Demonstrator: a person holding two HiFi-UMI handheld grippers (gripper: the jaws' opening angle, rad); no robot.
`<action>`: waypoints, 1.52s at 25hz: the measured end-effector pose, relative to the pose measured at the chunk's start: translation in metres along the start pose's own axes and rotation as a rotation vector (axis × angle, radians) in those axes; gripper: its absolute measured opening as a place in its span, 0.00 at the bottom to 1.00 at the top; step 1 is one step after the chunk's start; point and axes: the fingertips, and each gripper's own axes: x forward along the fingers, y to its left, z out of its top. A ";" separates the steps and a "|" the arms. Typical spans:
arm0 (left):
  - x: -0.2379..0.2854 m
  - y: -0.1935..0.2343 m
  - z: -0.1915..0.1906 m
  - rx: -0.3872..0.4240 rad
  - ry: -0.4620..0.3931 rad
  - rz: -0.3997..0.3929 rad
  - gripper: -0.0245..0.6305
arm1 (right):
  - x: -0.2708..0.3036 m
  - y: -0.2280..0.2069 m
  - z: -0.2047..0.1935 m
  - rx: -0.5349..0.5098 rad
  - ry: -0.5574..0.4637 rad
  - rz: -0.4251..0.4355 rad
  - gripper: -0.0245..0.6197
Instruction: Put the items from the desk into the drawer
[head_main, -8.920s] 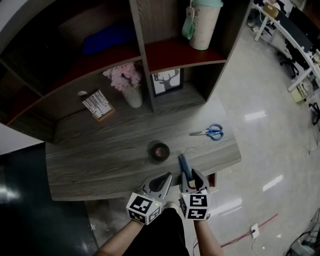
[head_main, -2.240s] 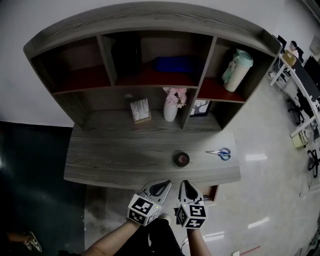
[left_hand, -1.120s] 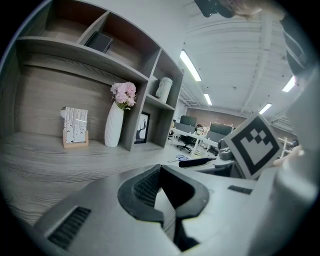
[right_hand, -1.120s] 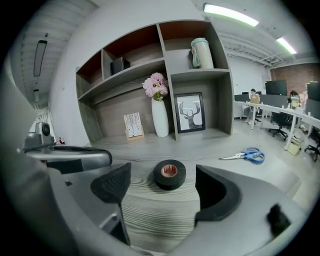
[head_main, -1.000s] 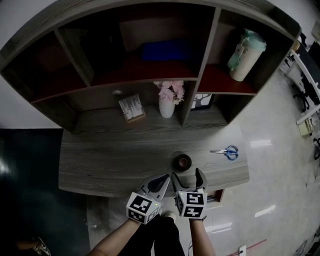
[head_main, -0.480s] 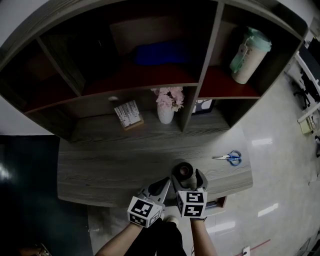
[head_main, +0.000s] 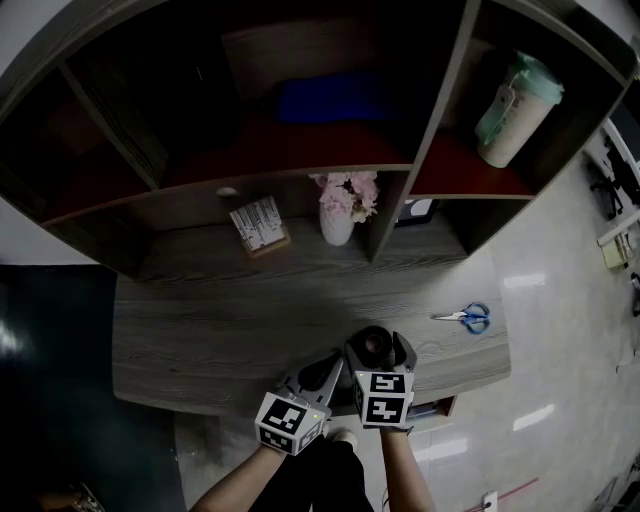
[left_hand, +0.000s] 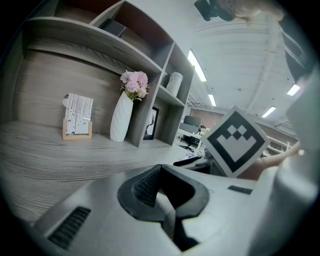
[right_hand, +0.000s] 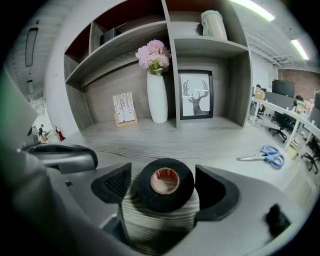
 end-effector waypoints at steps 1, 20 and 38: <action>0.000 0.001 -0.001 -0.003 0.001 0.002 0.05 | 0.002 -0.002 -0.001 0.007 0.009 -0.009 0.63; -0.005 0.006 -0.004 -0.029 0.002 0.006 0.05 | 0.008 -0.004 -0.011 -0.033 0.092 -0.029 0.61; -0.021 -0.025 0.008 0.006 -0.003 -0.021 0.05 | -0.041 -0.013 0.009 -0.019 0.009 -0.040 0.61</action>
